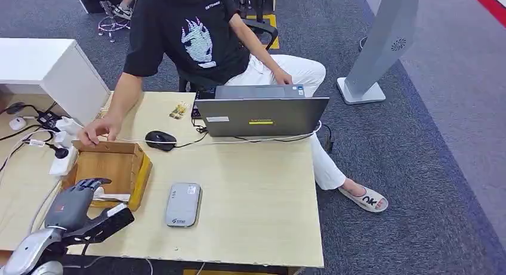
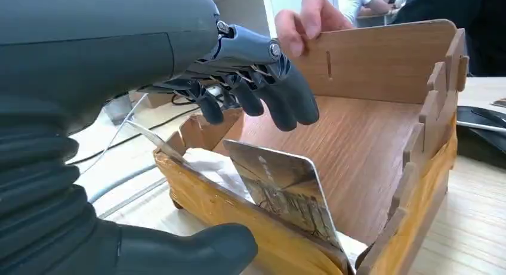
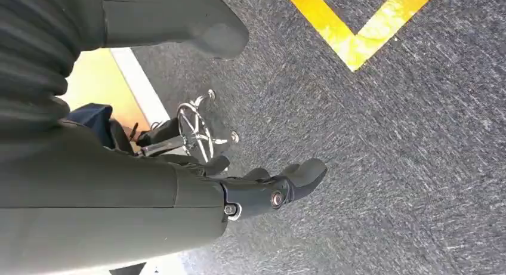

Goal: Pass the card to the sensor for recognition and then transmit it.

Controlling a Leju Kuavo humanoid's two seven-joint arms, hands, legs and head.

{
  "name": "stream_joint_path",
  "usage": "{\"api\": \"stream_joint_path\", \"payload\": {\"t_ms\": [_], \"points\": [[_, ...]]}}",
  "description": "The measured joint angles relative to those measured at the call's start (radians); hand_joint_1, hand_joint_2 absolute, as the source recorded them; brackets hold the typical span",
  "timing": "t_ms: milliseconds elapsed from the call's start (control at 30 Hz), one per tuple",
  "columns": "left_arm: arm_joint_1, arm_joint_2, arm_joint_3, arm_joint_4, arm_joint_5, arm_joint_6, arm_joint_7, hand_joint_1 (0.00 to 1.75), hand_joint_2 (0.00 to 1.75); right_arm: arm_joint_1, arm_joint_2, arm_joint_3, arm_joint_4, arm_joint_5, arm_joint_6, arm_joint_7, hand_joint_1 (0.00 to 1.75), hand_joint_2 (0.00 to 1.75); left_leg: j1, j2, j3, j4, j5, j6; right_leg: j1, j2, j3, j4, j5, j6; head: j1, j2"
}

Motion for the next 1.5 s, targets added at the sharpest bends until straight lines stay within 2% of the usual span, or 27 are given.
{"api": "stream_joint_path", "payload": {"t_ms": [300,367,400,433,467,567,600,767,1233,1500], "points": [[-0.001,0.000,-0.003,0.003,0.000,0.000,0.000,0.52,1.75,0.000,0.000,0.000,0.000,0.000,0.000,0.000,0.00,1.75,0.000,0.000,0.000,0.000,0.000,0.000,0.000,0.000,0.000,0.000,0.000,0.000,0.000,0.000],[-0.001,0.000,-0.005,0.003,0.000,0.000,0.000,0.70,1.75,0.000,0.000,0.000,0.000,0.000,0.000,0.000,0.00,1.75,0.000,0.000,0.000,0.000,0.000,0.000,0.000,0.000,0.000,0.000,0.000,0.000,0.000,0.000],[-0.001,0.000,-0.006,0.003,0.000,0.000,0.000,0.93,1.75,0.000,0.000,0.000,0.000,0.000,0.000,0.000,0.00,1.75,0.000,0.000,0.000,0.000,0.000,0.000,0.000,0.000,0.000,0.000,0.000,0.000,0.000,0.000],[-0.002,0.000,-0.006,0.004,0.000,0.000,0.000,1.41,1.75,0.000,0.000,0.000,0.000,0.000,0.000,0.000,0.00,1.75,0.000,0.000,0.000,0.000,0.000,0.000,0.000,0.000,0.000,0.000,0.000,0.000,0.000,0.000],[-0.002,0.000,-0.008,0.005,0.000,0.000,0.000,1.57,1.75,0.000,0.000,0.000,0.000,0.000,0.000,0.000,0.00,1.75,0.000,0.000,0.000,0.000,0.000,0.000,0.000,0.000,0.000,0.000,0.000,0.000,0.000,0.000],[-0.004,0.000,-0.009,0.010,0.002,-0.003,0.003,1.48,1.75,0.000,0.000,0.000,0.000,0.004,0.002,0.000,0.00,1.75,0.000,0.000,0.000,0.000,0.000,0.000,0.000,0.000,0.000,0.000,0.000,0.000,0.000,0.000],[-0.004,0.000,-0.010,0.012,0.002,-0.003,0.003,1.50,1.75,0.000,0.000,0.000,0.000,0.005,0.002,0.000,0.00,1.75,0.000,0.000,0.000,0.000,0.000,0.000,0.000,0.000,0.000,0.000,0.000,0.000,0.000,0.000],[-0.015,0.000,-0.010,0.021,0.006,-0.006,0.003,1.75,1.75,0.000,0.000,0.000,0.000,0.006,0.005,-0.001,0.00,1.75,0.000,0.000,0.000,0.000,0.000,0.000,0.000,0.000,0.000,0.000,0.000,0.000,0.000,0.000],[-0.037,-0.016,-0.010,0.051,0.012,-0.003,0.002,1.75,1.75,0.000,-0.006,0.000,0.000,0.021,0.006,-0.001,0.00,1.75,0.000,0.000,0.000,0.000,0.000,0.000,0.000,0.000,0.000,0.000,0.000,0.000,0.000,0.000],[-0.044,-0.032,-0.010,0.055,-0.028,0.047,-0.004,1.75,1.75,0.000,-0.006,0.000,0.000,0.027,0.006,-0.001,0.00,1.75,0.000,0.000,0.000,0.000,0.000,0.000,0.000,0.000,0.000,0.000,0.000,0.000,0.000,0.000]]}}
